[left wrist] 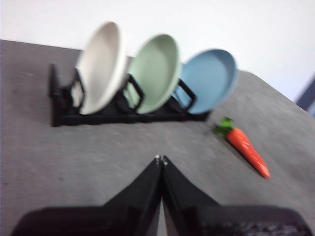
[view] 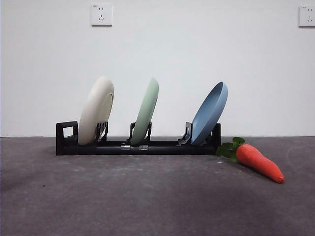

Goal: Take the green plate from the plate rack,put the plate on the table,take the carrot from the table,put the carrot in the plate

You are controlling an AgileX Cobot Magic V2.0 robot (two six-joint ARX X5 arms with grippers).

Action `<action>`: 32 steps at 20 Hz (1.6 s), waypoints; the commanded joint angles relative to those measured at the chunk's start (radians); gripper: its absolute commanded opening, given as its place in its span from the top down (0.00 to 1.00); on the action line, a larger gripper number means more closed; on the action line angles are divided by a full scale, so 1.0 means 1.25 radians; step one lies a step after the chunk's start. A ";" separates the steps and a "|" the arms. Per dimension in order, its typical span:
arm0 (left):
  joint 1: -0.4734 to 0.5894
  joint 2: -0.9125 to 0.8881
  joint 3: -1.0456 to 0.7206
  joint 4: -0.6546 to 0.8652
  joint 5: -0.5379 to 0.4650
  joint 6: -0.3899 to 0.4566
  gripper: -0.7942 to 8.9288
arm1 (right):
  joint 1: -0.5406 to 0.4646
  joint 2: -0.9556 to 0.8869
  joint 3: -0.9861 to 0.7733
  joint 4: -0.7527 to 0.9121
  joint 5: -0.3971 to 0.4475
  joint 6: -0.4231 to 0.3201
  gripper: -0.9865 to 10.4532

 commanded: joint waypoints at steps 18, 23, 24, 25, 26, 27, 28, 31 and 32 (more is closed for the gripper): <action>0.001 0.225 0.238 -0.288 0.190 0.223 0.32 | 0.028 0.270 0.365 -0.452 -0.043 -0.280 0.61; 0.001 0.225 0.238 -0.270 0.188 0.223 0.28 | 0.028 0.270 0.365 -0.452 -0.043 -0.279 0.39; 0.001 0.229 0.239 -0.261 0.186 0.223 0.28 | 0.028 0.270 0.365 -0.451 -0.043 -0.279 0.39; 0.000 0.235 0.241 -0.252 0.186 0.222 0.28 | 0.028 0.270 0.365 -0.451 -0.043 -0.279 0.39; 0.000 0.245 0.247 -0.245 0.184 0.221 0.28 | 0.028 0.270 0.365 -0.451 -0.043 -0.279 0.39; 0.000 0.259 0.256 -0.238 0.185 0.221 0.28 | 0.028 0.270 0.365 -0.450 -0.043 -0.279 0.39; -0.002 0.275 0.268 -0.232 0.185 0.221 0.28 | 0.028 0.270 0.365 -0.446 -0.043 -0.279 0.39; -0.027 0.342 0.327 -0.200 0.185 0.217 0.28 | 0.028 0.270 0.365 -0.441 -0.043 -0.279 0.39; -0.041 0.371 0.350 -0.174 0.185 0.201 0.28 | 0.028 0.274 0.365 -0.441 -0.043 -0.279 0.39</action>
